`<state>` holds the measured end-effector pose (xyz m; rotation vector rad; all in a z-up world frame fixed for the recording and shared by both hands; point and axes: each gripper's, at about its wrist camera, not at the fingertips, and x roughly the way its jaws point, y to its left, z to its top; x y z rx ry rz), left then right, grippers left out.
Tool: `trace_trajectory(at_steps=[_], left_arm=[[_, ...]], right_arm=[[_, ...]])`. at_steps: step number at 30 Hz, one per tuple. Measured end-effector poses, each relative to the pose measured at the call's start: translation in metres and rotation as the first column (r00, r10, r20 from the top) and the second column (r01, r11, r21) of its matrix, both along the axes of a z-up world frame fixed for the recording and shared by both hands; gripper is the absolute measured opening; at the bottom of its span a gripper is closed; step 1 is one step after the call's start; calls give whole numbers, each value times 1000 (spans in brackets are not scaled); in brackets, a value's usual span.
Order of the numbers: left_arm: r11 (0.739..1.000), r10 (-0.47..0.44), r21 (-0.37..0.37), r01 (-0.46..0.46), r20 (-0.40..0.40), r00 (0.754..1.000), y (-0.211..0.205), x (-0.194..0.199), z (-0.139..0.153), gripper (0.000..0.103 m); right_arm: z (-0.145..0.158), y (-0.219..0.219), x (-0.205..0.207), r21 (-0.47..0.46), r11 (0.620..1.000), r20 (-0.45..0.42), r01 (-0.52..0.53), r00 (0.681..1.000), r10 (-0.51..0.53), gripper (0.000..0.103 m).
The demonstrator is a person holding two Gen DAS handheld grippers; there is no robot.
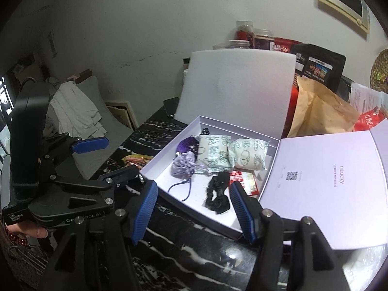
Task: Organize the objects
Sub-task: 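Withdraw both tools from the box toward the gold snack wrapper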
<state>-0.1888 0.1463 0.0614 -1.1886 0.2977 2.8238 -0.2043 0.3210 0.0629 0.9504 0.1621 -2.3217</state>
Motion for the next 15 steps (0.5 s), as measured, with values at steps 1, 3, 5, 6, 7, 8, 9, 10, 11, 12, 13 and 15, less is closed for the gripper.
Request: trace_trajectory(at_steps=[1, 3, 5, 6, 7, 8, 9, 10, 11, 12, 13, 15], left_arm=[[1000, 4, 2, -4, -2, 1000, -2, 4, 1, 74], [1000, 11, 6, -11, -8, 1000, -6, 14, 4, 75], [1000, 20, 5, -20, -12, 1000, -10, 24, 6, 76], [1000, 25, 4, -25, -13, 1000, -12, 29, 6, 77], [1000, 30, 5, -30, -14, 999, -14, 34, 7, 77], [999, 36, 7, -36, -15, 999, -17, 40, 7, 77], [999, 41, 8, -41, -15, 999, -19, 44, 8, 77], [999, 49, 9, -49, -15, 999, -22, 49, 8, 77], [998, 56, 10, -56, -15, 998, -24, 54, 8, 77], [998, 64, 10, -64, -15, 998, -27, 59, 7, 77], [997, 71, 10, -71, -14, 997, -30, 63, 7, 77], [996, 92, 12, -92, -10, 996, -37, 73, 5, 77]], right_arm=[[1, -1, 4, 0, 1000, -3, -5, 1000, 5, 63], [2, -5, 12, 0, 1000, -8, -14, 1000, 14, 63], [3, -8, 19, 3, 1000, -14, -22, 1000, 22, 63], [3, -10, 23, 2, 1000, -15, -30, 999, 30, 63], [4, -13, 27, 1, 999, -15, -36, 999, 36, 63], [4, -15, 31, 1, 999, -16, -45, 999, 45, 63], [3, -17, 35, 1, 999, -17, -51, 999, 51, 63], [3, -19, 38, 0, 998, -17, -56, 998, 56, 63], [3, -22, 43, 1, 998, -16, -65, 998, 65, 63], [2, -24, 46, 1, 998, -17, -70, 997, 70, 63], [1, -26, 49, 1, 997, -18, -76, 997, 76, 63], [0, -31, 58, 3, 996, -20, -93, 995, 93, 63]])
